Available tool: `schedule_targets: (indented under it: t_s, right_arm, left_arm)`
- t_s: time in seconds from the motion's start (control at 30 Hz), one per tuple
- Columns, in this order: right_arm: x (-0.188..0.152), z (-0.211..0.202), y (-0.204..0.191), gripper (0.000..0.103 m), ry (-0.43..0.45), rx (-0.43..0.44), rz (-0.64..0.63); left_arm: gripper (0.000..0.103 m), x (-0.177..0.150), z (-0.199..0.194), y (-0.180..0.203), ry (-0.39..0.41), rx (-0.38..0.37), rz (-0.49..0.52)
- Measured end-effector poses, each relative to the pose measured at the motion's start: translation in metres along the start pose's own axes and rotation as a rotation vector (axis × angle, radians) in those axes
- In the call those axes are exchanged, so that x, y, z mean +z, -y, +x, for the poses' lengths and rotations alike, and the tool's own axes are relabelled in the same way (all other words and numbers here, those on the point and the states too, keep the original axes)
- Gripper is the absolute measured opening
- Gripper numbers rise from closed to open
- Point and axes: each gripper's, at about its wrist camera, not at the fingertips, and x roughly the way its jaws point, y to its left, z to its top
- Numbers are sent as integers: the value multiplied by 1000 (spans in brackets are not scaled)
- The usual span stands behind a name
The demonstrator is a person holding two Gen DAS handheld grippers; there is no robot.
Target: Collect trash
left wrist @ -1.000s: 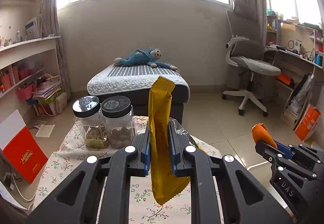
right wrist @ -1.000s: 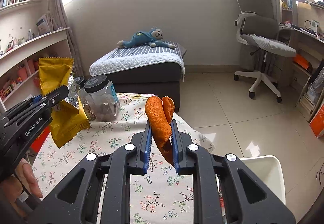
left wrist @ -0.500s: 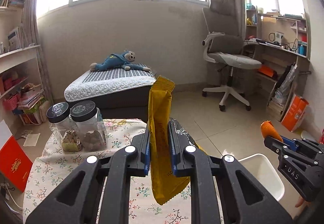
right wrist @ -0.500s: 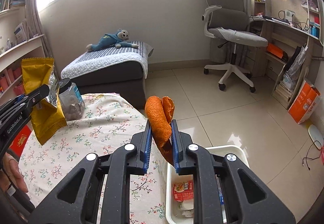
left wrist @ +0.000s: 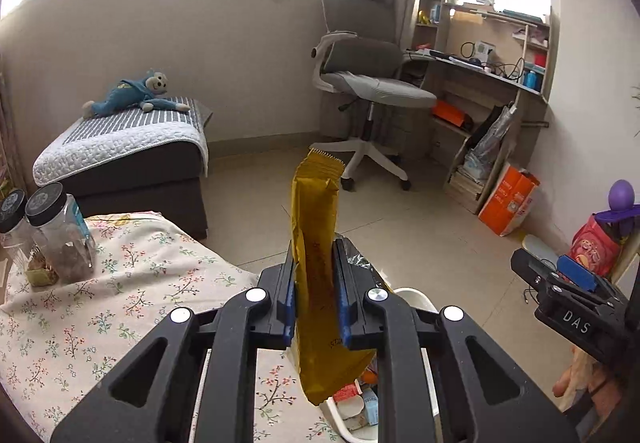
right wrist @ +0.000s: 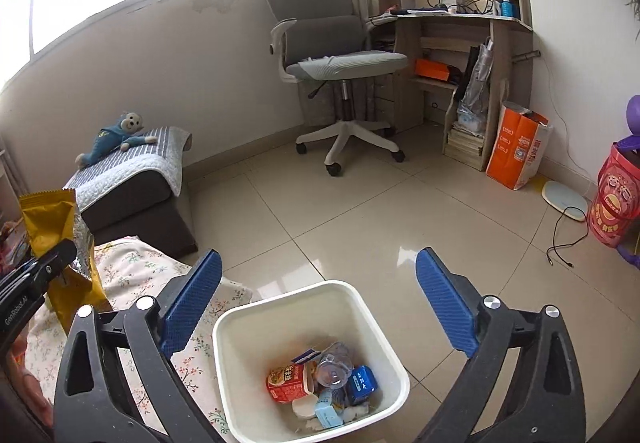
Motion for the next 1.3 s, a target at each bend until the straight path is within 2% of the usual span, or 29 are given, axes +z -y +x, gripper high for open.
schedule_targets:
  t_s: [0.07, 0.1, 0.13, 0.17, 0.23, 0.27, 0.33, 0.43, 0.57, 0.67, 0.7, 0.8, 0.9, 1.0, 1.1, 1.3]
  right_arm:
    - [1, -2, 12, 96, 17, -34, 23]
    - [2, -4, 18, 96, 27, -49, 36]
    - [2, -6, 23, 96, 38, -62, 48]
    - [3, -8, 27, 96, 48, -76, 56]
    - [4, -14, 32, 96, 76, -100, 62]
    - [3, -18, 33, 96, 92, -110, 63]
    - [5, -25, 34, 96, 127, -118, 59]
    - [6, -40, 27, 96, 187, -106, 45]
    - [7, -65, 6, 96, 298, -101, 35]
    - [9, -78, -10, 96, 329, -54, 42]
    - [9, -80, -15, 96, 325, -23, 44]
    - [8, -84, -31, 96, 312, 35, 31]
    - [4, -86, -51, 96, 307, 54, -12]
    - [2, -88, -68, 96, 298, 77, -44]
    - [0, -88, -84, 96, 278, 95, -63]
    - [-2, -86, -107, 96, 244, 129, -80]
  left_arm:
    - [19, 1, 9, 18, -22, -48, 9]
    - [26, 2, 13, 27, -31, -66, 17]
    - [38, 3, 16, 34, -36, -75, 22]
    - [43, 4, 18, 39, -35, -84, 22]
    - [59, 8, 19, 47, -32, -101, 16]
    - [64, 9, 17, 49, -28, -102, 12]
    - [83, 12, 12, 49, -4, -89, 10]
    - [93, 16, -4, 45, 49, -70, 22]
    - [96, 21, -36, 30, 133, -13, 41]
    - [96, 18, -69, 15, 299, 59, 70]
    - [96, 19, -78, 9, 323, 82, 73]
    - [96, 24, -91, -16, 306, 104, 25]
    - [96, 29, -97, -40, 254, 145, -47]
    - [96, 28, -102, -59, 211, 158, -72]
    - [96, 24, -108, -70, 221, 237, -59]
    - [96, 19, -118, -89, 235, 308, -65]
